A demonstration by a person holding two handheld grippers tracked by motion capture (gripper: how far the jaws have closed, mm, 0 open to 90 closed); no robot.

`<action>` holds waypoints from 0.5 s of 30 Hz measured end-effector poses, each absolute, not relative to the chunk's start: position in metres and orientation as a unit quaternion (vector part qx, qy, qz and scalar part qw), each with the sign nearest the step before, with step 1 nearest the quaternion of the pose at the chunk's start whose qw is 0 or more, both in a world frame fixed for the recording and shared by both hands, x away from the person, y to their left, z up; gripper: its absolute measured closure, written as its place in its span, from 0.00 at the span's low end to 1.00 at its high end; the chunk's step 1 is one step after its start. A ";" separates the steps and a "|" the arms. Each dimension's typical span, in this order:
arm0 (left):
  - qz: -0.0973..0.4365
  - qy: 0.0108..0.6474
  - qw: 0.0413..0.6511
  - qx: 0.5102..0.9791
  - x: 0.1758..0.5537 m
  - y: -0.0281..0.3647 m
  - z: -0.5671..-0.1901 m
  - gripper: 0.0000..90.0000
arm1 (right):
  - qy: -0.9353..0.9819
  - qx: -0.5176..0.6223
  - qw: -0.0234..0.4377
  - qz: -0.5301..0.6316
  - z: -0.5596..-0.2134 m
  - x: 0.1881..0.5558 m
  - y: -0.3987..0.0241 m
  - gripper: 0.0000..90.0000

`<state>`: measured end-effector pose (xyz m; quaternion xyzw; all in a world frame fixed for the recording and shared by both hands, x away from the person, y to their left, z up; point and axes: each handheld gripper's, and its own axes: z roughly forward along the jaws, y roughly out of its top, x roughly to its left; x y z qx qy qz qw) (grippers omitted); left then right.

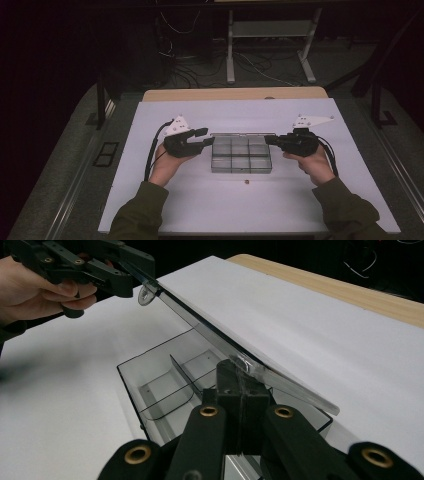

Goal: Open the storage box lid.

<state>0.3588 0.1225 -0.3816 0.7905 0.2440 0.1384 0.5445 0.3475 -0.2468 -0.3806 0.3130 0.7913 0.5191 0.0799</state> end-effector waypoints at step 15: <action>0.143 0.226 0.564 0.781 0.366 0.107 -0.378 0.67 | 0.788 0.316 0.086 0.522 -0.378 0.355 -0.250 0.99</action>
